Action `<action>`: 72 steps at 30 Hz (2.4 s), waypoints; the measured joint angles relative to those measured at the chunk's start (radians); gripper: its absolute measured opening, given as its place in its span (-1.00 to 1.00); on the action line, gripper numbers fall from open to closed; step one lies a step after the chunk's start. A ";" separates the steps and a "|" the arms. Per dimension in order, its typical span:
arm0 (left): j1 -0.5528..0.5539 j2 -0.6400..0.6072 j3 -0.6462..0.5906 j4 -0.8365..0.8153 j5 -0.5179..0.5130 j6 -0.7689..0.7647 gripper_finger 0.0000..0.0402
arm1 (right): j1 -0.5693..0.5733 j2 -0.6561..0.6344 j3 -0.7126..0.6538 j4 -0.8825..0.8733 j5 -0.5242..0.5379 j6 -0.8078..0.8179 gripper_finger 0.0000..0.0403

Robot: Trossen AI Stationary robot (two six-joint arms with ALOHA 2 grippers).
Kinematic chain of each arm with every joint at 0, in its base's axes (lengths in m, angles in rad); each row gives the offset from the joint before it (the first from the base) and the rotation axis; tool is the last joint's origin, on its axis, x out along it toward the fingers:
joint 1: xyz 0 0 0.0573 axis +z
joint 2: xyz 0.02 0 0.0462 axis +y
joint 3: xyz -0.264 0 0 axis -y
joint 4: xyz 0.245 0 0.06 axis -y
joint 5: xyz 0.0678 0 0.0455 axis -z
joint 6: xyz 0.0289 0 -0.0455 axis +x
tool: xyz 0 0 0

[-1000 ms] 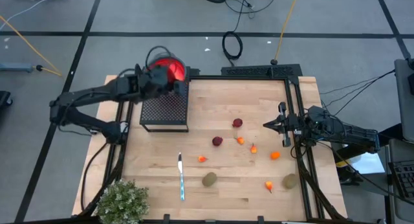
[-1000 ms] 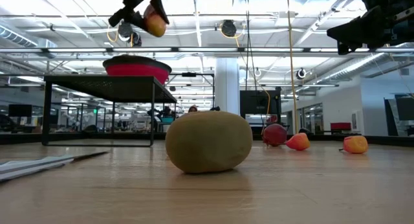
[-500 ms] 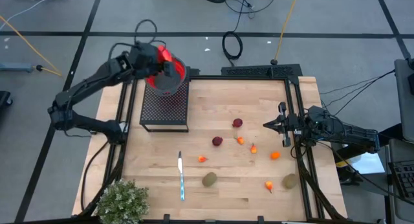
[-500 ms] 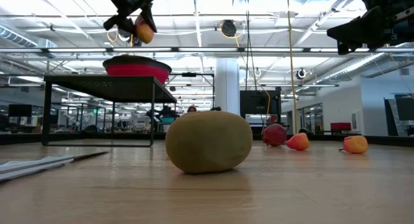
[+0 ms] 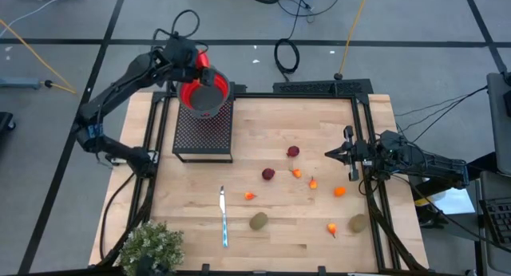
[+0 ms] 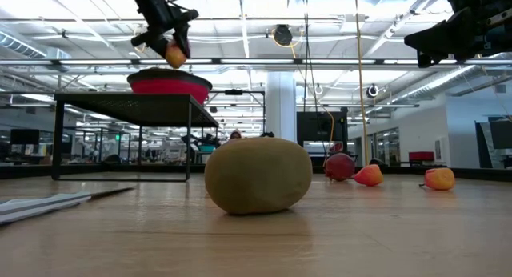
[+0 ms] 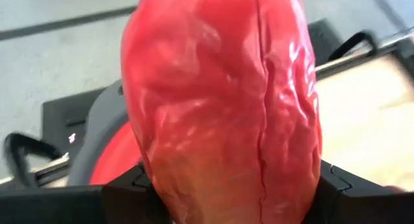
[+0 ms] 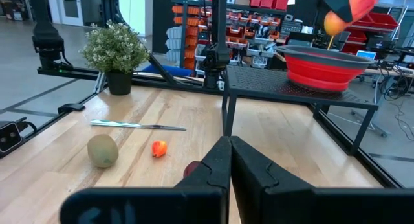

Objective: Pick & Place Fruit
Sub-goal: Put the mango into the red strainer bowl on the shelf

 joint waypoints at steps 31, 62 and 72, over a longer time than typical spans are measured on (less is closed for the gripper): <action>0.004 0.249 0.039 -0.230 0.008 0.089 0.09 | 0.000 0.000 0.000 0.000 0.000 0.000 -1.00; -0.013 0.297 0.037 -0.283 0.002 0.089 0.09 | 0.000 0.000 0.000 0.000 0.000 0.000 -1.00; -0.013 0.297 0.037 -0.279 0.002 0.089 0.22 | 0.000 0.000 0.000 0.000 0.000 0.000 -1.00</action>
